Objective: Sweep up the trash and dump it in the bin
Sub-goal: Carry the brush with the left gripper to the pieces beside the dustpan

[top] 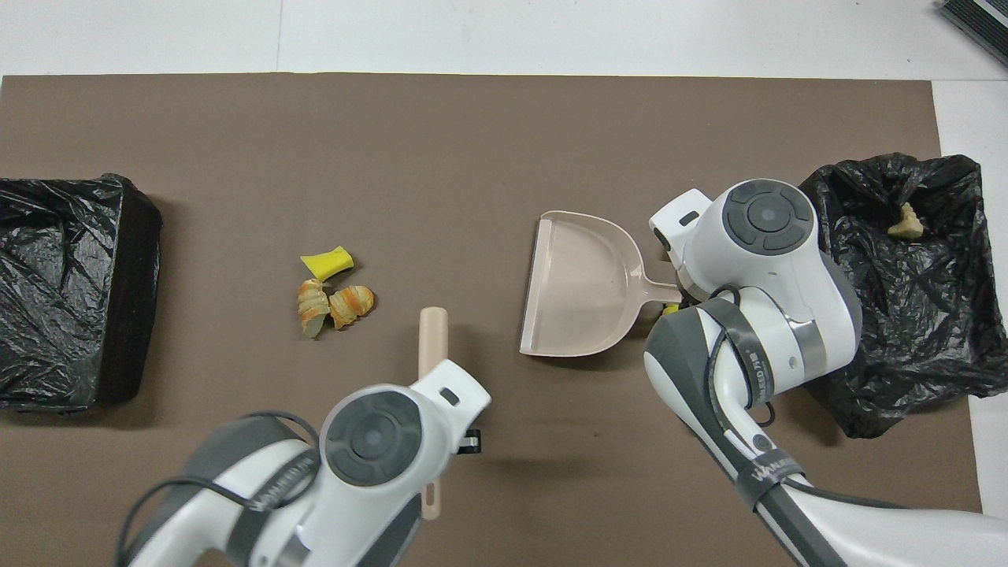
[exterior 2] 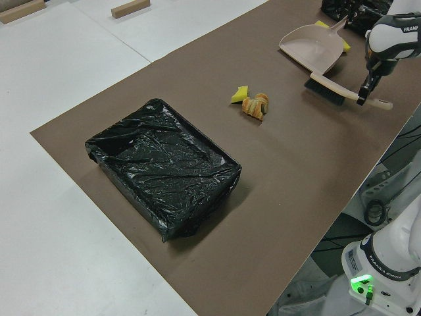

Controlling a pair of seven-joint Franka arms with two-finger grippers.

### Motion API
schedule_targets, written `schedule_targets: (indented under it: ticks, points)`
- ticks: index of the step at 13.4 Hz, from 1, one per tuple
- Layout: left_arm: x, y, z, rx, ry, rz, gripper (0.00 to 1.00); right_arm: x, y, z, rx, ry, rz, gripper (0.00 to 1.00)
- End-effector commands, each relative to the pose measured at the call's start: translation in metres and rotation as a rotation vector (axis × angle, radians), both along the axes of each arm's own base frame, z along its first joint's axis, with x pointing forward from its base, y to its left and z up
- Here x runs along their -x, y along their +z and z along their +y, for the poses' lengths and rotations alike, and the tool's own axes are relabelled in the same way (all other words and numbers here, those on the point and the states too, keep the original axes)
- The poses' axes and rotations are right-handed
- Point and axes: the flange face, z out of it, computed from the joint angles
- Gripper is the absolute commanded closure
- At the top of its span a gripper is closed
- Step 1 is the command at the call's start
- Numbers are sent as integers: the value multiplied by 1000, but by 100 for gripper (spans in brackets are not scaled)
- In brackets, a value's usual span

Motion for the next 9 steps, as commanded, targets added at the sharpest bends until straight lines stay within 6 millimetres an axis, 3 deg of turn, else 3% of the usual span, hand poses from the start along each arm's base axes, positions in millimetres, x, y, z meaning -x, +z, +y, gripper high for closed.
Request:
schedule_targets:
  ticks: [1,5,7,9]
  points:
    - [-37,32,56,34,-54,17,100,4,6,-2,12,39,-15,100]
    - [-97,32,155,39,-66,-3,100,6,7,5,13,51,-19,100]
    - [-125,28,221,69,-34,-10,100,7,7,10,23,69,-24,100]
    - [-140,3,246,59,-33,18,100,12,10,26,24,95,-30,100]
